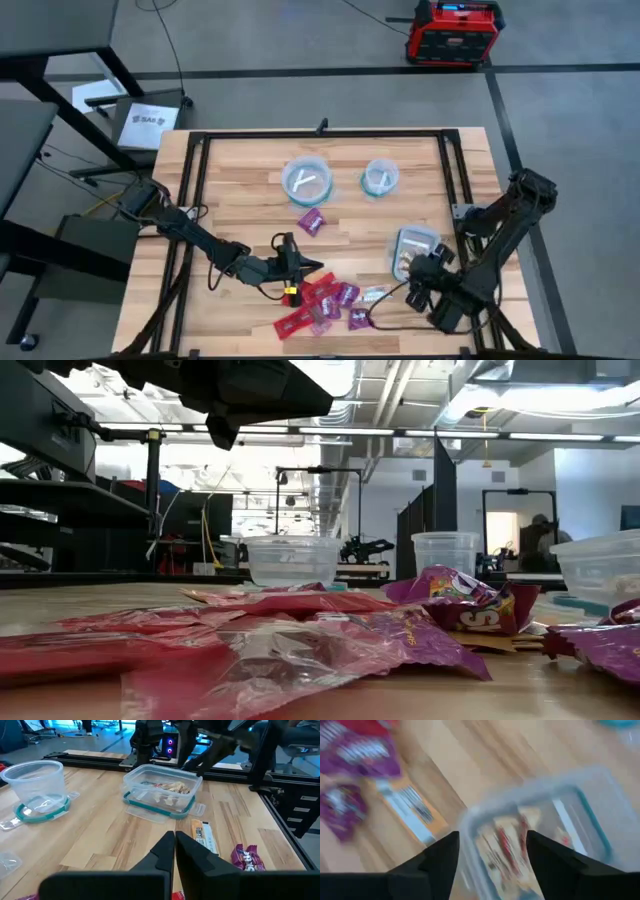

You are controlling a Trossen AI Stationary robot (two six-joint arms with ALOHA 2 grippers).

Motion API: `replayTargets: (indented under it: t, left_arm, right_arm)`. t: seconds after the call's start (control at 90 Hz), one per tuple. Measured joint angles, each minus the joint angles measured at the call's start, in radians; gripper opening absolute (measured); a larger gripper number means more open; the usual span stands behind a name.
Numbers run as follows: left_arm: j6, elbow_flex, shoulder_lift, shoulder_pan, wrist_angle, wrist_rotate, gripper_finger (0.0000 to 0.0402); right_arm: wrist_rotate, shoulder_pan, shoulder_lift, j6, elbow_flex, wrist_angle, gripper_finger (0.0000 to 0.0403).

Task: Sort candy
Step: Put the violet candy into the big circular transparent bin

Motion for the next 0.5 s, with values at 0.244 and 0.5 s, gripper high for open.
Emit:
replayTargets:
  t: [0.244,0.5]
  left_arm:
    - [-0.006,0.0,0.0,0.002,0.001,0.0,0.0]
    - [-0.021,0.0,0.0,0.002,0.001,0.0,0.0]
  right_arm:
    - [0.157,-0.011,0.002,-0.067,0.0,0.097,0.0215]
    - [0.159,-0.027,0.002,-0.21,0.0,0.204,0.0214]
